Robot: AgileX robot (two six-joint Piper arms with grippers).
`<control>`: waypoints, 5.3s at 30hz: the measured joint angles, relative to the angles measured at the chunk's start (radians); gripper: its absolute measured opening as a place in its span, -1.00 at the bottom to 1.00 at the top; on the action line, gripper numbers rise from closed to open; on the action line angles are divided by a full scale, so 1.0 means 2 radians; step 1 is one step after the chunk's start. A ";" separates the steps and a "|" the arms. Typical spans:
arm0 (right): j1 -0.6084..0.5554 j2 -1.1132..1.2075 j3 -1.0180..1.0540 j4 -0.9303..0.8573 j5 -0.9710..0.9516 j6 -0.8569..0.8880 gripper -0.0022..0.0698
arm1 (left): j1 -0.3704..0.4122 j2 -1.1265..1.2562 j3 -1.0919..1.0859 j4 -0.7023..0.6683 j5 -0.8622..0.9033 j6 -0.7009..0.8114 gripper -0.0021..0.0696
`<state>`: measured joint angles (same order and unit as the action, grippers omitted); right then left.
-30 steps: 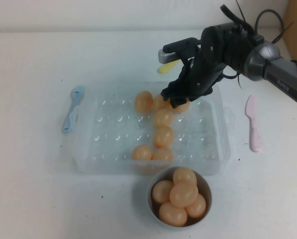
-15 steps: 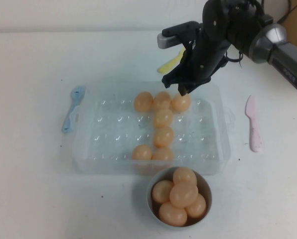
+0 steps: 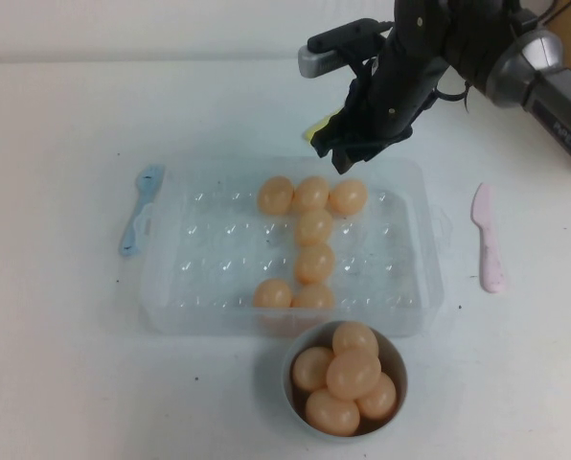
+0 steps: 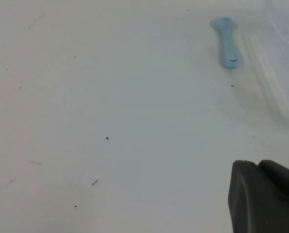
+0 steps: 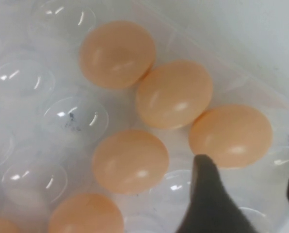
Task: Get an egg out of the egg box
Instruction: Pick up the egg from the plastic box, then place the egg in the bowl
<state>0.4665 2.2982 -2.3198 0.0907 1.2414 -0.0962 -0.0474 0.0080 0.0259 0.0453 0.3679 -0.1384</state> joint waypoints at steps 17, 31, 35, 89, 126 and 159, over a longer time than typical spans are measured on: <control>0.000 0.047 0.006 0.007 -0.013 0.036 0.29 | 0.000 0.000 0.000 0.000 0.000 0.000 -0.96; 0.000 0.075 0.006 -0.001 -0.038 0.071 0.29 | 0.000 0.000 0.000 0.000 0.000 0.000 -0.96; 0.000 0.075 0.006 -0.002 -0.044 0.074 0.28 | 0.000 0.000 0.000 0.000 0.000 0.000 -0.96; 0.121 -0.287 0.421 0.069 -0.019 -0.101 0.07 | 0.000 0.000 0.000 0.000 0.000 0.000 -0.96; 0.128 -0.239 0.421 0.092 -0.068 -0.195 0.07 | 0.000 0.000 0.000 0.000 0.000 0.000 -0.96; 0.128 -0.215 0.420 0.100 -0.055 -0.198 0.20 | 0.000 0.000 0.000 0.000 0.000 0.000 -0.96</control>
<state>0.7215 1.8675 -1.4793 0.2902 1.1323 -0.4932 -0.0474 0.0080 0.0259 0.0453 0.3679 -0.1384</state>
